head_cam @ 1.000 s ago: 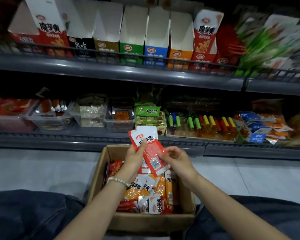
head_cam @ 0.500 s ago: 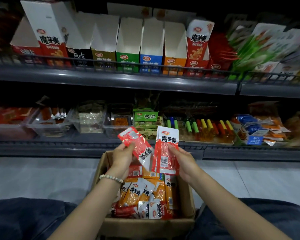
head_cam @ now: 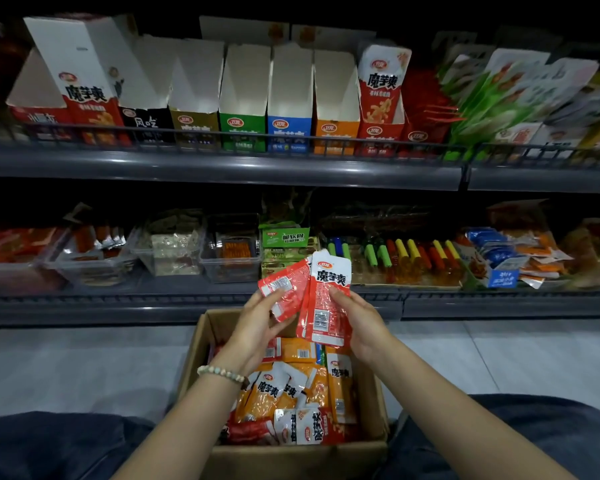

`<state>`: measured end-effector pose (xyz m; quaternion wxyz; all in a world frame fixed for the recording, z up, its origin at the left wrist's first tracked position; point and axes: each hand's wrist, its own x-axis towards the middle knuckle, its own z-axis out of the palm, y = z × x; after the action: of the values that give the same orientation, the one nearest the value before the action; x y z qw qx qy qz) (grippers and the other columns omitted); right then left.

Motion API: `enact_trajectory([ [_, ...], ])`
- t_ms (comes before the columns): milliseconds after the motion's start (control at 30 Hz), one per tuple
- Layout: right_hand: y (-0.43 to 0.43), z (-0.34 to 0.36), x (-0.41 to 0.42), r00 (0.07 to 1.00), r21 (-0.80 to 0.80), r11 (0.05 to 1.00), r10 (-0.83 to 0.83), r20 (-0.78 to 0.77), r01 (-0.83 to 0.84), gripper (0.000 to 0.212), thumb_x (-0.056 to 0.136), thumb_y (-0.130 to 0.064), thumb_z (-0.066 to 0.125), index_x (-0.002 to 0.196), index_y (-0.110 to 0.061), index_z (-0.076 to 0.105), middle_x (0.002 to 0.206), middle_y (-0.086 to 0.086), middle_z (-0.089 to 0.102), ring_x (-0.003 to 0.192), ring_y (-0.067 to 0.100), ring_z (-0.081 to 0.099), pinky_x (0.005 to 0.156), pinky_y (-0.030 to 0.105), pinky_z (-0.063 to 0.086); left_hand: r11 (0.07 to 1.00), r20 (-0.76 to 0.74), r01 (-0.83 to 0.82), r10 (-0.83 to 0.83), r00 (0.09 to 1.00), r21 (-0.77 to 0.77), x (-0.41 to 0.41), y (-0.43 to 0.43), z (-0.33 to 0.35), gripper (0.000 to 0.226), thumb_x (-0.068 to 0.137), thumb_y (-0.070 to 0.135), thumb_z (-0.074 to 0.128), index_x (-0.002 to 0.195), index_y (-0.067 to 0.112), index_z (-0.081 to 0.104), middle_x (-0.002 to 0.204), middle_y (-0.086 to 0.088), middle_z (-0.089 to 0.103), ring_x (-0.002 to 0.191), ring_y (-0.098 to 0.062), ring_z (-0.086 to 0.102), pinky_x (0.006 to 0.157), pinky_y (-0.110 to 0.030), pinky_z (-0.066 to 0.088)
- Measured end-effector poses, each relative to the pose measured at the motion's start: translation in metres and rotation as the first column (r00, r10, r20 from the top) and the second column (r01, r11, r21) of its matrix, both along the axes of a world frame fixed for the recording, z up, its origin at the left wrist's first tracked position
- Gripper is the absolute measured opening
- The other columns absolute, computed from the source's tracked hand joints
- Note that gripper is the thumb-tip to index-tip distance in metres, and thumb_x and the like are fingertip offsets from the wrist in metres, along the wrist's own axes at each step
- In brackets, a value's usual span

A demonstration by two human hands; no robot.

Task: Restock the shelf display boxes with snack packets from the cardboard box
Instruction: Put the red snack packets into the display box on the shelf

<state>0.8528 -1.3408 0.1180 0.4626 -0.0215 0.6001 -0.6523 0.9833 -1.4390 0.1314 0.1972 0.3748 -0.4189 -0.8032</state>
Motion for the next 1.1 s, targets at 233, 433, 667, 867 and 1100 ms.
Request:
enact_trajectory([
  [233,-0.004,0.002,0.001,0.995,0.034,0.999,0.02,-0.098,-0.016,0.05,0.084,-0.027,0.07,0.13,-0.017,0.054,0.102,0.008,0.073,0.087,0.024,0.072,0.065,0.033,0.056,0.972,0.074,0.235,-0.234,0.97,-0.017,0.0,-0.001,0.005,0.027,0.092,-0.002,0.048,0.118,0.001,0.053,0.1,-0.014,0.067,0.081,-0.019,0.067,0.066,-0.028,0.057],
  [433,-0.006,0.003,0.014,0.992,-0.005,0.995,0.096,-0.084,-0.097,0.015,0.094,-0.016,0.056,0.109,-0.018,0.059,0.09,0.005,0.071,0.08,0.019,0.068,0.064,0.029,0.054,0.906,0.201,0.415,-0.392,0.898,-0.085,-0.005,0.002,0.005,0.041,0.098,0.047,0.038,0.122,0.019,0.053,0.118,-0.009,0.066,0.11,-0.022,0.062,0.097,-0.039,0.048],
  [667,-0.011,0.011,0.023,0.999,-0.143,0.989,0.028,0.04,-0.022,0.018,0.096,-0.006,0.05,0.101,-0.02,0.061,0.089,0.006,0.071,0.076,0.017,0.068,0.065,0.03,0.055,0.96,0.32,0.208,-0.141,0.937,-0.186,-0.019,0.005,-0.003,0.033,0.099,0.038,0.043,0.121,0.014,0.041,0.097,-0.008,0.069,0.084,-0.021,0.069,0.073,-0.037,0.058],
  [867,-0.01,0.014,0.025,0.997,-0.134,0.989,0.074,0.033,-0.069,0.021,0.095,-0.014,0.053,0.114,-0.011,0.062,0.1,0.009,0.071,0.087,0.018,0.067,0.073,0.03,0.053,0.919,0.429,0.181,-0.014,0.903,-0.35,-0.021,0.003,-0.008,0.065,0.085,0.06,0.055,0.127,0.016,0.033,0.11,-0.01,0.062,0.095,-0.029,0.066,0.086,-0.045,0.055],
  [1100,-0.007,0.02,0.018,0.969,-0.103,0.97,0.207,-0.133,-0.221,0.045,0.101,-0.04,0.03,0.125,-0.014,0.058,0.127,0.005,0.06,0.112,0.016,0.058,0.085,0.027,0.052,0.942,0.24,0.324,-0.296,0.925,-0.087,-0.002,-0.01,-0.007,0.059,0.068,0.059,0.067,0.109,0.016,0.063,0.089,0.0,0.063,0.075,-0.01,0.058,0.067,-0.024,0.048],
])
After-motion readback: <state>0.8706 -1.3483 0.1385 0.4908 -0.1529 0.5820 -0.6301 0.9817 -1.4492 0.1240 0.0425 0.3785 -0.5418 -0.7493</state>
